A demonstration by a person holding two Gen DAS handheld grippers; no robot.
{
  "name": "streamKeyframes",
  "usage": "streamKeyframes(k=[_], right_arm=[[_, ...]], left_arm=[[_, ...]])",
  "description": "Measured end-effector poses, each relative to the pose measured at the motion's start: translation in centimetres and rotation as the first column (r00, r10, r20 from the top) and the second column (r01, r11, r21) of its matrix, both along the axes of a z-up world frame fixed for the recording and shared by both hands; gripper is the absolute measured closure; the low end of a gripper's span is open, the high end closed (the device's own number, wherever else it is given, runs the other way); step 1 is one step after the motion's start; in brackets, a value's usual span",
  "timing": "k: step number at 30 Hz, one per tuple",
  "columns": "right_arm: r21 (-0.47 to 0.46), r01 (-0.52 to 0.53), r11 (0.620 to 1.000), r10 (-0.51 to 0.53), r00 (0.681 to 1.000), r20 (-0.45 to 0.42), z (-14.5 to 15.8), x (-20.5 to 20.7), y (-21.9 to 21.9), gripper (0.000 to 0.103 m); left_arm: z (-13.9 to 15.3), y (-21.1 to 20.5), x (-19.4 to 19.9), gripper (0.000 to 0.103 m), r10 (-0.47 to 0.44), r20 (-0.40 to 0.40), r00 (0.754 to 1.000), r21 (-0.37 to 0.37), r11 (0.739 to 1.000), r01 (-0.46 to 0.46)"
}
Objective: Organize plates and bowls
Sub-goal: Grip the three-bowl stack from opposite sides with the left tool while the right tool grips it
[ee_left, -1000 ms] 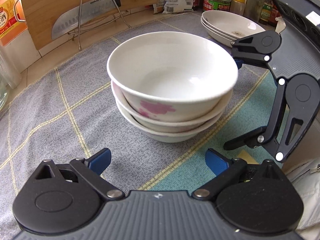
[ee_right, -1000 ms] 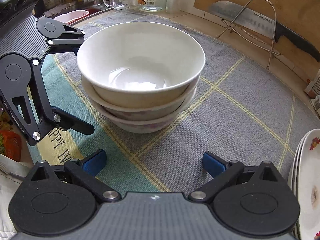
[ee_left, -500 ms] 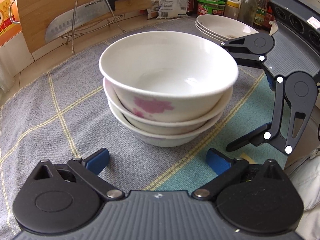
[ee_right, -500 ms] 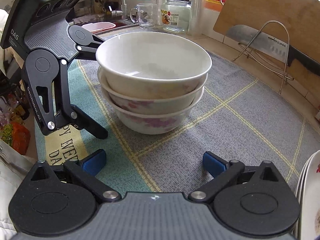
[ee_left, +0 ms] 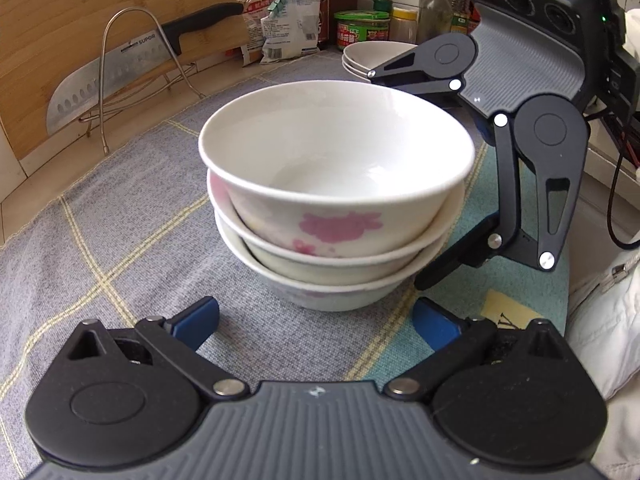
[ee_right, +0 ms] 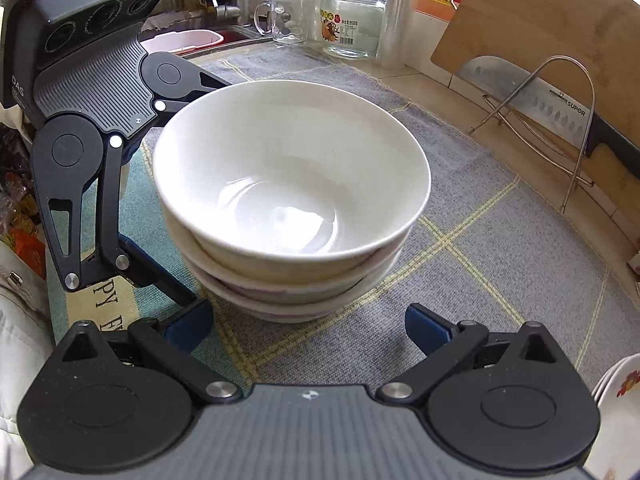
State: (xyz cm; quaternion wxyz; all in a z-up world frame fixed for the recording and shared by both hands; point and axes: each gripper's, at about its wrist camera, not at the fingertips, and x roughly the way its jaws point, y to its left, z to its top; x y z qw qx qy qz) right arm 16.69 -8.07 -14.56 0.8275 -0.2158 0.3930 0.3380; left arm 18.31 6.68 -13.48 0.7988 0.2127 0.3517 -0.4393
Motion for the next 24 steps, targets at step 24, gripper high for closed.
streamKeyframes(k=[24], right_arm=[[-0.014,-0.163,0.987,0.162,0.986,-0.034,2.3,0.7,0.2,0.015]], left_arm=[[2.0,-0.1,2.4,0.022,-0.258,-0.003,0.966,-0.009,0.966,0.258]])
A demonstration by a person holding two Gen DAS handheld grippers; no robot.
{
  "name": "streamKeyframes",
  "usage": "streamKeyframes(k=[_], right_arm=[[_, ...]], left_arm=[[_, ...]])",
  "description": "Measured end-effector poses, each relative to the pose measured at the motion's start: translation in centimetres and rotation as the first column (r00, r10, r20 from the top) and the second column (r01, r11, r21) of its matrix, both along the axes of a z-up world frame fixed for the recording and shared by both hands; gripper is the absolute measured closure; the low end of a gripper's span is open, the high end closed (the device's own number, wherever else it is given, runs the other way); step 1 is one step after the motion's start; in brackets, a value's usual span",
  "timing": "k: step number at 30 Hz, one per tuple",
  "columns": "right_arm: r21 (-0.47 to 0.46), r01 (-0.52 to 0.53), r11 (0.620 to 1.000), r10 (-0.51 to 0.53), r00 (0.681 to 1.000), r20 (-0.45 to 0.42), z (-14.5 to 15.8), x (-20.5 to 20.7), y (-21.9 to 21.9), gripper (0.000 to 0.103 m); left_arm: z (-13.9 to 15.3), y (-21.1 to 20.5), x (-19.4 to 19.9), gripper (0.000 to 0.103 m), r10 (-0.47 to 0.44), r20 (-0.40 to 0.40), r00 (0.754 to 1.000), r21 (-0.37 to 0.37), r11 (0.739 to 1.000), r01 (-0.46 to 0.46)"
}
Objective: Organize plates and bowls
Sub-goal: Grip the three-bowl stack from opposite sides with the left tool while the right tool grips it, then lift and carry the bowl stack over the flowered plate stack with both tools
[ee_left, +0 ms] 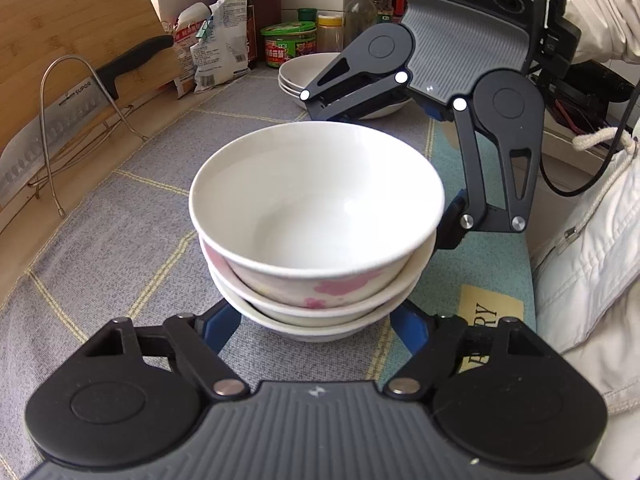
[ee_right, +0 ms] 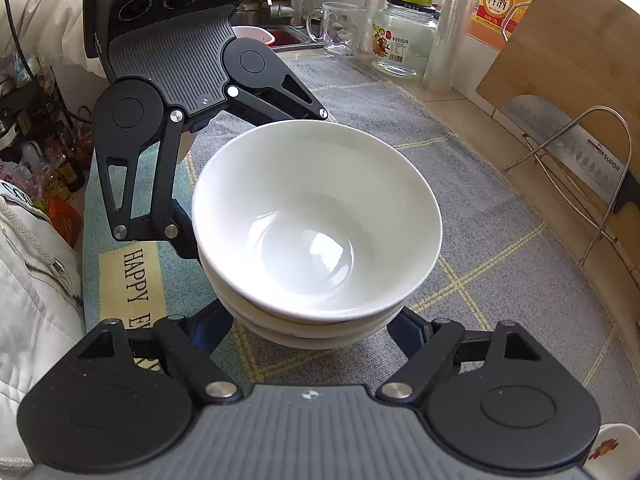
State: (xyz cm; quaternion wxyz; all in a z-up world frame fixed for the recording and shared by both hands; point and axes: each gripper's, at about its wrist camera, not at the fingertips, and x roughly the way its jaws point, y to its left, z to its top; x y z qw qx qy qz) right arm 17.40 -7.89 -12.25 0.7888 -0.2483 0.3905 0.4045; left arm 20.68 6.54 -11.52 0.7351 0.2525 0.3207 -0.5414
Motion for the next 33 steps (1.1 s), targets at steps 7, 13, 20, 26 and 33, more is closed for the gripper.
streamKeyframes(k=[7,13,20,26,33], right_arm=[[0.001,-0.001,1.000,0.001,1.000,-0.002,-0.12,0.33,0.16,0.015],[0.005,0.000,1.000,0.000,1.000,-0.012,-0.19,0.53,0.19,0.014],[0.005,0.004,1.000,-0.004,1.000,-0.017,-0.17,0.58,0.23,0.014],[0.003,0.011,1.000,-0.011,1.000,-0.028,-0.09,0.71,0.37,0.014],[0.007,0.003,1.000,-0.002,0.999,-0.053,0.66,0.36,0.25,0.014]], left_arm=[[-0.11,0.04,0.41,0.019,-0.040,-0.007,0.999,0.002,0.999,0.040],[-0.13,-0.11,0.77,0.018,-0.070,-0.015,0.997,0.006,0.998,0.070],[-0.39,-0.34,0.93,0.019,-0.080,-0.034,0.996,-0.001,0.997,0.080],[-0.29,-0.44,0.74,0.019,-0.071,-0.039,0.997,0.018,0.997,0.072],[0.57,-0.88,0.05,0.019,-0.062,-0.048,0.997,0.026,0.998,0.063]])
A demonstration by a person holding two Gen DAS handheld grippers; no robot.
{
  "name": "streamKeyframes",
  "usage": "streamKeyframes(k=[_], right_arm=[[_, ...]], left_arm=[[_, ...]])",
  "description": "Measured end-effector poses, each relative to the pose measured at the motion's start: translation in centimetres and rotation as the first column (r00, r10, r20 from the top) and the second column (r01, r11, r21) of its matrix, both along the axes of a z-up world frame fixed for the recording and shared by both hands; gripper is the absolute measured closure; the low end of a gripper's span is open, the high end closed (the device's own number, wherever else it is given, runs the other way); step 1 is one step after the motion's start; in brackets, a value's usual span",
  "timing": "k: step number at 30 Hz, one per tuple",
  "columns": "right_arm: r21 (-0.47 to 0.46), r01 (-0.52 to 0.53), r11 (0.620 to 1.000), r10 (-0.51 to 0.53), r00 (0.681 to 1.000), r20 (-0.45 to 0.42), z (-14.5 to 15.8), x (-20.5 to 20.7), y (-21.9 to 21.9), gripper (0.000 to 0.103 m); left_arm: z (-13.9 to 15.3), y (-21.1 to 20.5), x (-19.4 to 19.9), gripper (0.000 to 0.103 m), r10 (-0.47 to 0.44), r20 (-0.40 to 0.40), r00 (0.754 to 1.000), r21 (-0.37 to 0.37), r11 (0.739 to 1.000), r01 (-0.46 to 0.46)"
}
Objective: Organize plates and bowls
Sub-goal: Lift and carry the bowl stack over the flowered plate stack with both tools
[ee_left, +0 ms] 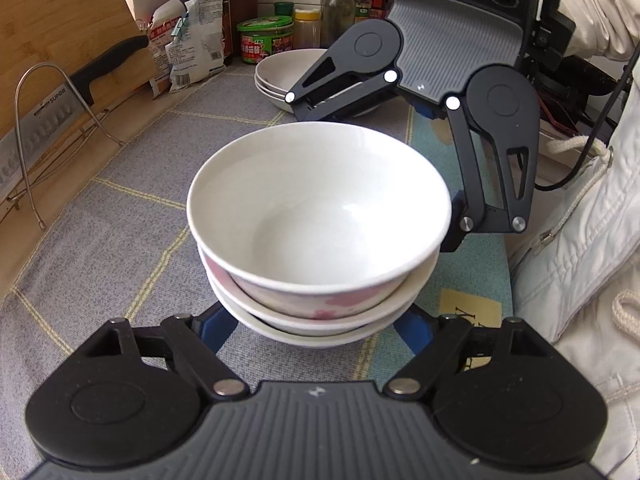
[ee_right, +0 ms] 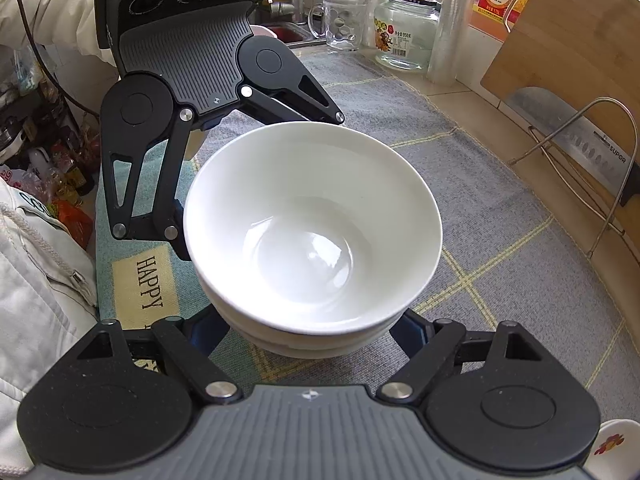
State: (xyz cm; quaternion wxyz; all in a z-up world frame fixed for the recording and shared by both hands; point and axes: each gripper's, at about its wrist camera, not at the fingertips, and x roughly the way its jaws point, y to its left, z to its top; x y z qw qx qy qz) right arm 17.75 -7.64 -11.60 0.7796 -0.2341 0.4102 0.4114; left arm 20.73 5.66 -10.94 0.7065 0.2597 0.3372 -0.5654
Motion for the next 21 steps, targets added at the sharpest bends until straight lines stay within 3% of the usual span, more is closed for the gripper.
streamKeyframes(k=[10,21], right_arm=[[-0.020,-0.005,1.000,0.005,1.000,0.016,2.7,-1.0,-2.4,0.014],[-0.035,0.020,0.999,-0.019,0.999,0.037,5.1,-2.2,-9.0,0.014]], left_arm=[[2.6,-3.9,-1.3,0.019,0.002,0.025,1.000,-0.006,1.000,-0.002],[4.4,-11.3,-1.9,0.019,-0.022,0.040,0.999,-0.023,0.999,0.022]])
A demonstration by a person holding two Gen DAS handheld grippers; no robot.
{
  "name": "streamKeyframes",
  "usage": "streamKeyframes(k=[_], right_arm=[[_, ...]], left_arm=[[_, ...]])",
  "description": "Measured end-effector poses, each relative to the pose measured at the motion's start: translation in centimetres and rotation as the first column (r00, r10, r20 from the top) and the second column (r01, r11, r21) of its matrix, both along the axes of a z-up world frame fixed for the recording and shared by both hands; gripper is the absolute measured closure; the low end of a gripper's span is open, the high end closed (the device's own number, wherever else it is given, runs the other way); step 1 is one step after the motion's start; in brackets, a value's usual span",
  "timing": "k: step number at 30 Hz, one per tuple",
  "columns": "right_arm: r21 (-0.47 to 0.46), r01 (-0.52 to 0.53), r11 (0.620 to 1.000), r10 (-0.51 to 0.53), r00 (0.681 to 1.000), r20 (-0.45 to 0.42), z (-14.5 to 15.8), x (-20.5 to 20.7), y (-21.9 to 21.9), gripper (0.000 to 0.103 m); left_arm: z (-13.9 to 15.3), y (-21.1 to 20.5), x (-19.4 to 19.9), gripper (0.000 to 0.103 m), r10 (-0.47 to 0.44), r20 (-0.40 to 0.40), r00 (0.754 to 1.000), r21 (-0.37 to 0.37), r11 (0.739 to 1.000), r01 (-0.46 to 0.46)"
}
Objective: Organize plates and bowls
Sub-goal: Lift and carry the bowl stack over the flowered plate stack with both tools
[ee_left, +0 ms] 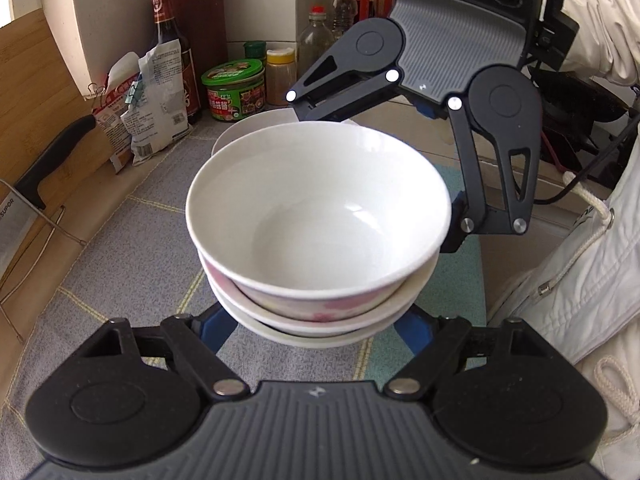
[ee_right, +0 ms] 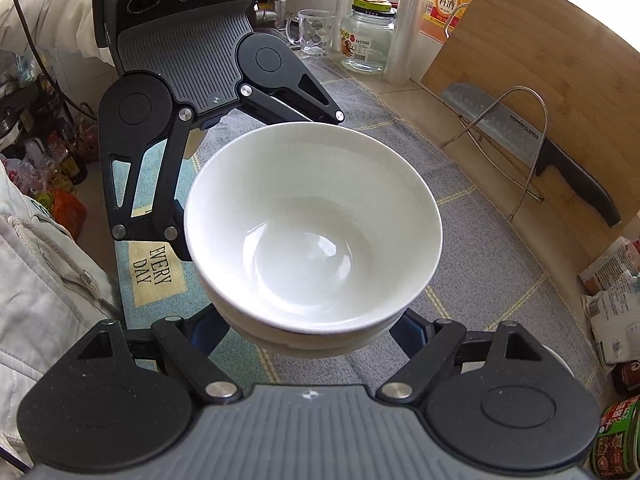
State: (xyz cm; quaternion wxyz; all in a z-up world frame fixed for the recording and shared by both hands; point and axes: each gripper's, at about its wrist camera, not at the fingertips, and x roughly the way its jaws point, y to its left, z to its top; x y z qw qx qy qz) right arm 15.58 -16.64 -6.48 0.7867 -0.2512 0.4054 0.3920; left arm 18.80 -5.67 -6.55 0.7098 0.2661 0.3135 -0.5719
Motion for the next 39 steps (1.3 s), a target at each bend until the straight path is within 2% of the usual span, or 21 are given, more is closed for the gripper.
streamKeyframes(k=[9,21,39], right_arm=[[-0.015,0.035,0.999,-0.034,0.999,0.019,1.0,-0.2,-6.4,0.014],[-0.034,0.077,0.996,-0.076,0.996,0.041,0.9,0.8,-13.0,0.014],[-0.064,0.091,0.994,-0.089,0.996,0.033,-1.0,3.2,-16.0,0.014]], left_arm=[[-0.1,-6.7,0.6,0.019,-0.033,0.028,0.999,-0.008,0.999,0.033],[-1.6,-12.8,3.1,0.019,-0.057,0.051,0.997,-0.008,0.998,0.057],[-3.4,-15.8,6.1,0.019,-0.037,0.030,0.999,0.004,0.999,0.037]])
